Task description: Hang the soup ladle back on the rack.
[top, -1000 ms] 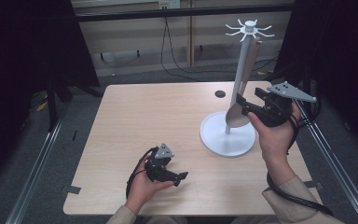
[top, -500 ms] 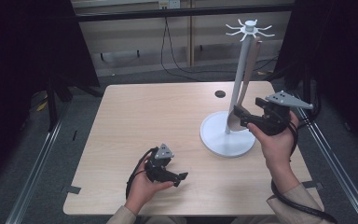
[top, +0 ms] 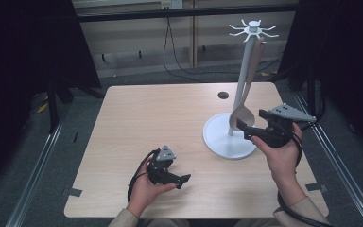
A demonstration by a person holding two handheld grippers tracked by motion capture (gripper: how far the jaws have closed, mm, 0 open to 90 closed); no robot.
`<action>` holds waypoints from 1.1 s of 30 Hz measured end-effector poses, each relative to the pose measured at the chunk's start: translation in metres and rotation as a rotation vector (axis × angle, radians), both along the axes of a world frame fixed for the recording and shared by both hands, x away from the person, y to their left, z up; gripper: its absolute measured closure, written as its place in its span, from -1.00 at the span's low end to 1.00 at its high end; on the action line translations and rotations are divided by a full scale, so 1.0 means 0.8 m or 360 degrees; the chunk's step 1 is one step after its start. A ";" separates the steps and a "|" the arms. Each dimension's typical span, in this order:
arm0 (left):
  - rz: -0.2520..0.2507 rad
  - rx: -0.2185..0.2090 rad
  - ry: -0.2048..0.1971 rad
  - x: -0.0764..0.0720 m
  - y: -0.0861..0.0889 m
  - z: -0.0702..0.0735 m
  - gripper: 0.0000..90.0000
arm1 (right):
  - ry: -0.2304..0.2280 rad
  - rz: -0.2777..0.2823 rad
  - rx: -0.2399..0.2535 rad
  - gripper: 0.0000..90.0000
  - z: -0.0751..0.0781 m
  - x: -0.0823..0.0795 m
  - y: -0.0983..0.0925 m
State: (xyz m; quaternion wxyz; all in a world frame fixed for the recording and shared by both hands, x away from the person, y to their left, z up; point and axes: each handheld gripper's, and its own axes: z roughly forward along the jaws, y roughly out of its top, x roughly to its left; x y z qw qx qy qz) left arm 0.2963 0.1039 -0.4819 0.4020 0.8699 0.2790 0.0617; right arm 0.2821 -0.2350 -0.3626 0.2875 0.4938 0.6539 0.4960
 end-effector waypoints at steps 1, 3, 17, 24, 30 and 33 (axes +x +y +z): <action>0.0002 -0.0001 -0.0004 0.000 0.000 0.000 -0.90 | 0.0000 0.0000 0.0000 -0.73 0.000 0.000 0.000; 0.0004 -0.0012 0.0006 0.001 0.001 0.000 -0.91 | 0.0010 0.0001 0.0001 -0.74 -0.004 -0.003 -0.001; -0.0009 -0.0035 0.0024 -0.001 0.002 0.000 -0.95 | 0.0064 0.0035 -0.0025 -0.78 -0.035 -0.022 -0.012; -0.0001 -0.0038 0.0041 -0.001 0.002 -0.002 -0.97 | 0.0095 0.0059 -0.0030 -0.80 -0.051 -0.030 -0.016; -0.0010 -0.0026 0.0043 -0.001 0.002 -0.002 -0.97 | 0.0115 0.0074 -0.0042 -0.81 -0.064 -0.037 -0.017; -0.0010 -0.0009 0.0043 -0.001 0.003 -0.002 -0.97 | 0.0130 0.0076 -0.0047 -0.82 -0.070 -0.040 -0.019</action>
